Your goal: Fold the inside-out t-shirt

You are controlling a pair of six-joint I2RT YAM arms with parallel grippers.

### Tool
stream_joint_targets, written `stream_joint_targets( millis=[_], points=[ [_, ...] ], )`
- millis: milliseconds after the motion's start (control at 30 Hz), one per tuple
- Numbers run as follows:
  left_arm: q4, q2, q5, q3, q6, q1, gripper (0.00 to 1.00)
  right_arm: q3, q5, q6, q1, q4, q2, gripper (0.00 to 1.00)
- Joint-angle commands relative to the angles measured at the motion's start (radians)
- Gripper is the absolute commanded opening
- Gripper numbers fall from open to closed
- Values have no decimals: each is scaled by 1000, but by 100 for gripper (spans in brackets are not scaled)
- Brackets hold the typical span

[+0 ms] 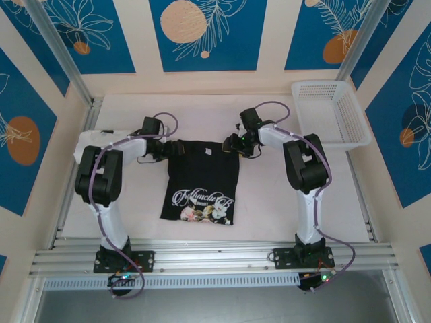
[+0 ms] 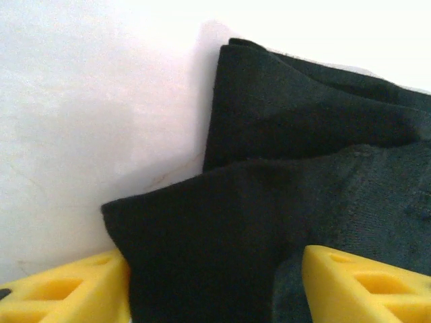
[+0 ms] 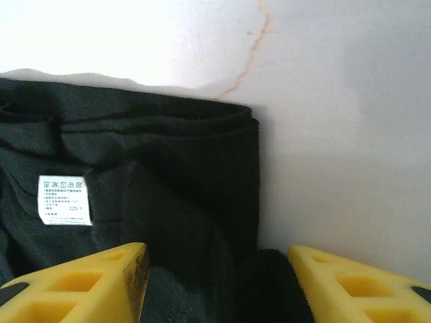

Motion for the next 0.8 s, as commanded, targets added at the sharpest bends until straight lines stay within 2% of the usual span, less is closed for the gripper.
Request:
stream_joint_targets(
  millis=[0, 167, 300, 500, 567, 767],
  points=[
    [-5, 48, 77, 23, 5, 0, 58, 40, -36, 17, 12, -24, 25, 55],
    [18, 63, 115, 29, -10, -1, 46, 86, -49, 13, 15, -62, 53, 48],
    [16, 70, 129, 34, -10, -1, 40, 167, -52, -4, 19, -145, 109, 46],
    [24, 74, 147, 31, -14, -1, 31, 207, -43, -5, 27, -167, 146, 44],
    [29, 79, 155, 30, -16, -1, 28, 221, -44, -9, 31, -174, 157, 40],
    [36, 100, 170, 45, -22, 1, 15, 231, -58, -17, 28, -148, 160, 18]
  ],
)
